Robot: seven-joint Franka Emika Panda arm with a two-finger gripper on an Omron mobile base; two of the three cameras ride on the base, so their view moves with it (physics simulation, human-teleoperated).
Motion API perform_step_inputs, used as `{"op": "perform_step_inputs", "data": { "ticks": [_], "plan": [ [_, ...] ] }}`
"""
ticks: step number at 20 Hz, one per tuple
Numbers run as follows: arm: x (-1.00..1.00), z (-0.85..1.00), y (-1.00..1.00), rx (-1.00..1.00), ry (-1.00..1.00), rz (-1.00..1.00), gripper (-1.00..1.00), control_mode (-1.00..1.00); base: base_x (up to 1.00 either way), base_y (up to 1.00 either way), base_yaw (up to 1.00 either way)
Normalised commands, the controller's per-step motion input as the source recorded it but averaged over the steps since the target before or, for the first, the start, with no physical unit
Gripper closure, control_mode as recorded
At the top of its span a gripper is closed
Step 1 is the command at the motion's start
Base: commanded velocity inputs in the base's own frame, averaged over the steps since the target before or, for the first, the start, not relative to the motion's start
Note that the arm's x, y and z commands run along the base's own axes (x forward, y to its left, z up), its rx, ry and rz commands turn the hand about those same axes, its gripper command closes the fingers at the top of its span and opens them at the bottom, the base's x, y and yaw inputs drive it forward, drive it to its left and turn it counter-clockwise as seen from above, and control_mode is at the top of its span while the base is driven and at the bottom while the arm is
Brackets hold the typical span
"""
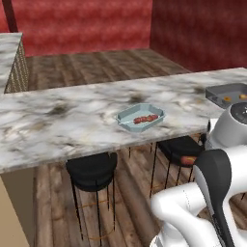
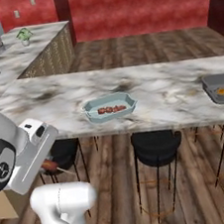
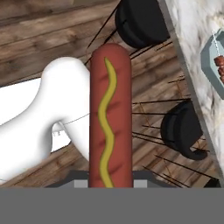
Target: Place the cold items (tangerine and orange) from the fridge in one tupperware on the dining counter. Place the warm items (kebab skewer and hot dog) in the stove area in another tupperware.
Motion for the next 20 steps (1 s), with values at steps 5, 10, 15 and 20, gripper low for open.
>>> {"op": "perform_step_inputs", "data": {
  "ticks": [5,10,15,20],
  "plan": [
    [0.00,0.00,0.00,0.00,0.00,0.00,1.00,1.00,0.41,-0.10,0.01],
    [0.00,0.00,0.00,0.00,0.00,0.00,1.00,1.00,0.52,-0.04,0.01],
    [0.00,0.00,0.00,0.00,0.00,0.00,1.00,1.00,0.50,-0.66,0.07],
    [0.00,0.00,0.00,0.00,0.00,0.00,1.00,1.00,0.47,-0.64,0.06]
  ]
}}
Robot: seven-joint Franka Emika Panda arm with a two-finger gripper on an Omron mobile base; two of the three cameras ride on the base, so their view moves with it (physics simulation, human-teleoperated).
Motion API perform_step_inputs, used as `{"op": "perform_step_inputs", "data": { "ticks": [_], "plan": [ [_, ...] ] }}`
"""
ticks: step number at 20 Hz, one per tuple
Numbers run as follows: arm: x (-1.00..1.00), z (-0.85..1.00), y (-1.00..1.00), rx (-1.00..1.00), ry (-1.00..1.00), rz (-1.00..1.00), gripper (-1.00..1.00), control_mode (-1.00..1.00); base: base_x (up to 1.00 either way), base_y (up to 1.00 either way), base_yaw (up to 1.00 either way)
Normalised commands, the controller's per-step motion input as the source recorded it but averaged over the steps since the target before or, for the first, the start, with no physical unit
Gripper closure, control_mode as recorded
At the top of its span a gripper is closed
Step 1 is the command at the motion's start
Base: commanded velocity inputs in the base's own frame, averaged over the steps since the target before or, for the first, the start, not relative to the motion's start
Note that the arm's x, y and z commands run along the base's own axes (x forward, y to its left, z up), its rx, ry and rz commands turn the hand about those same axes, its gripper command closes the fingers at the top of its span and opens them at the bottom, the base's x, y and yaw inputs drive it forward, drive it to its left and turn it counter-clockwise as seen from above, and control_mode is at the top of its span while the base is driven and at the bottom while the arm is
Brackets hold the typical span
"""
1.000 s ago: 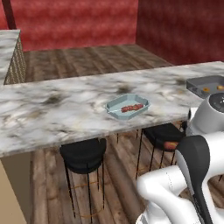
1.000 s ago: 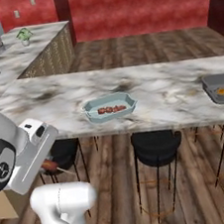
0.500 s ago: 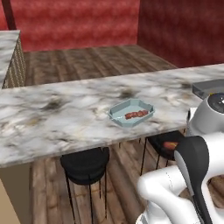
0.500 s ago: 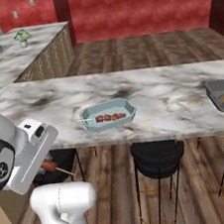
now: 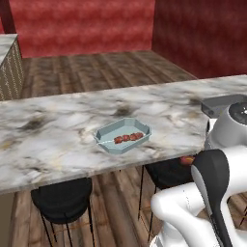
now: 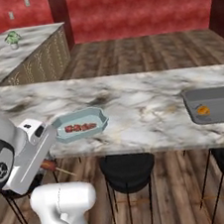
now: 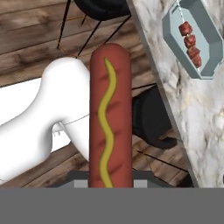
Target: Place the cold items (tangerine and orange) from the fridge in one tupperware on the dining counter. Place the warm items (kebab skewer and hot dog) in the stove area in another tupperware.
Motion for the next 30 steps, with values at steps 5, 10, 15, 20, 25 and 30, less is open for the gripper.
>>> {"op": "perform_step_inputs", "data": {
  "ticks": [5,10,15,20,25,30],
  "plan": [
    [0.00,0.00,0.00,0.00,0.00,0.00,1.00,1.00,0.28,-0.01,0.01],
    [0.00,0.00,0.00,0.00,0.00,0.00,1.00,1.00,0.00,0.47,-0.01],
    [0.00,0.00,0.00,0.00,0.00,0.00,1.00,1.00,0.05,0.57,-0.08],
    [0.21,0.00,0.03,0.00,-0.06,-0.03,1.00,-1.00,0.20,0.24,-0.08],
    [0.83,0.00,0.00,0.01,-0.11,-0.03,1.00,-1.00,0.00,0.00,0.00],
    [0.96,0.01,0.00,0.04,0.03,0.01,1.00,-1.00,0.00,0.00,0.00]
  ]
}}
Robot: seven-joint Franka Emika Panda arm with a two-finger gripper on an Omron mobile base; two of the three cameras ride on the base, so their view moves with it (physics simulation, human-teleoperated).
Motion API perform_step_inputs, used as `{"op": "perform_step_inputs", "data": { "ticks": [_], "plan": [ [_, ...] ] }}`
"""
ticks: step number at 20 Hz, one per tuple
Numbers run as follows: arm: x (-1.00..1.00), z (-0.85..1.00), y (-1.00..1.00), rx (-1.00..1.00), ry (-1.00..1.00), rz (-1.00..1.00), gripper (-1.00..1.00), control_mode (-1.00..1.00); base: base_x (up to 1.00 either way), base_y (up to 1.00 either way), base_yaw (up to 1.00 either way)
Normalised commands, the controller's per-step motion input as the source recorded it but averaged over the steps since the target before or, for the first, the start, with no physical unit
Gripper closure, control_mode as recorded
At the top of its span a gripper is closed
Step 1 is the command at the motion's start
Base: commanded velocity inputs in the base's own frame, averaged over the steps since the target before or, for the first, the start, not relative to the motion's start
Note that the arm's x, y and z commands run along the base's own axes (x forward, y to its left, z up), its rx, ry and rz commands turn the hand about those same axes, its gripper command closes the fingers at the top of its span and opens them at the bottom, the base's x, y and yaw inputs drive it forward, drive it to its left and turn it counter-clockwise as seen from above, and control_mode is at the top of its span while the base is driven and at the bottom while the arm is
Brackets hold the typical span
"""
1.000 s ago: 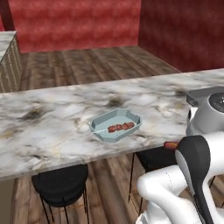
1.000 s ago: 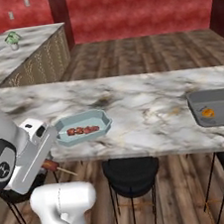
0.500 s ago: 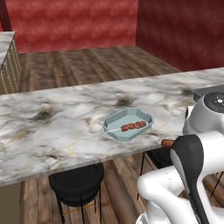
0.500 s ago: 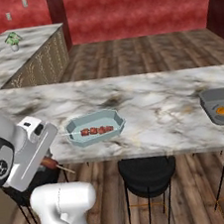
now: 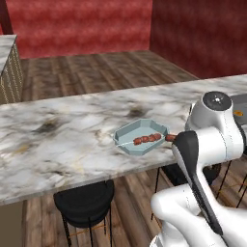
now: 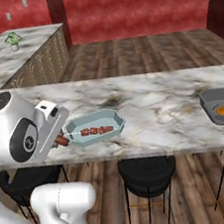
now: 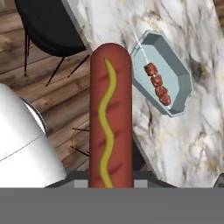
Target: Place the cold items (tangerine and orange) from the fridge in one tupperware on the dining counter. Place the warm items (kebab skewer and hot dog) in the stove area in another tupperware.
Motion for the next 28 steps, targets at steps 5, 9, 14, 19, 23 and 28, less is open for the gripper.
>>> {"op": "perform_step_inputs", "data": {
  "ticks": [5,9,14,19,23,28],
  "plan": [
    [1.00,0.00,0.00,0.00,0.32,0.16,1.00,-1.00,0.00,0.00,0.00],
    [1.00,-0.07,0.00,-0.09,0.46,0.22,1.00,-1.00,0.00,0.00,0.00],
    [1.00,-0.10,0.00,-0.14,0.42,0.22,1.00,-1.00,0.00,0.00,0.00],
    [1.00,-0.45,0.00,-0.05,0.26,0.18,1.00,-1.00,0.00,0.00,0.00],
    [0.81,-0.91,0.00,0.00,-0.02,0.19,1.00,-1.00,0.00,0.00,0.00],
    [0.30,-0.90,-0.01,0.06,-0.31,0.11,1.00,-1.00,0.00,0.00,0.00]
  ]
}}
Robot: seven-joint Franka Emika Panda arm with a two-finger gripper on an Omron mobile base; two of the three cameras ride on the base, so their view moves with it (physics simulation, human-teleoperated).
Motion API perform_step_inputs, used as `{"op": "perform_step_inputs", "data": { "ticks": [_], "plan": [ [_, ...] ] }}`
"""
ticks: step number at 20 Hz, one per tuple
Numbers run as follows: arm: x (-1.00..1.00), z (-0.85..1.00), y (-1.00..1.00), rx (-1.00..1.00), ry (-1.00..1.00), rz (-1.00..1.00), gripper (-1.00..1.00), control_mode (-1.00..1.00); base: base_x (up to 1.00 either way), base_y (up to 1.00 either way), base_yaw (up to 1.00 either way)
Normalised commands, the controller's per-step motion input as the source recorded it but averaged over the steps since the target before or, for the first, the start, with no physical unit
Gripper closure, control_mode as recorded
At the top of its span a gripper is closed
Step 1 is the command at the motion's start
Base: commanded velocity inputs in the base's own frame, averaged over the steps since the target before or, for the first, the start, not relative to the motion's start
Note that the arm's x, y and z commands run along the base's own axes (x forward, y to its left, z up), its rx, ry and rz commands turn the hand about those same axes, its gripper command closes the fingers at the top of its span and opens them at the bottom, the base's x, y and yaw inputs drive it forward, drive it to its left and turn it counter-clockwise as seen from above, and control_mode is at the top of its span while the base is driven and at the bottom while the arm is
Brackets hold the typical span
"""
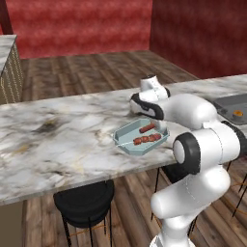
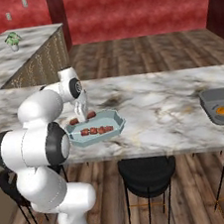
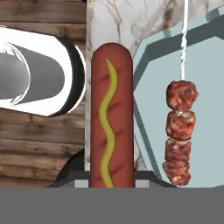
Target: Place the cold items (tangerine and orange) from the fridge in one tupperware on the dining counter. Place the warm items (kebab skewer and hot dog) in the stove area in another tupperware.
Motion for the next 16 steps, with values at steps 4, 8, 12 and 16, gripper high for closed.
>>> {"op": "perform_step_inputs", "data": {
  "ticks": [4,8,12,16],
  "plan": [
    [0.02,-0.65,-0.11,0.18,-0.57,0.02,1.00,-1.00,0.00,0.00,0.00],
    [0.34,-0.15,-0.03,0.19,-0.35,0.01,1.00,-1.00,0.00,0.00,0.00],
    [0.71,0.00,0.00,0.02,-0.03,0.05,1.00,-1.00,0.00,0.00,0.00],
    [0.94,0.00,0.00,0.00,0.06,0.06,1.00,-1.00,0.00,0.00,0.00]
  ]
}}
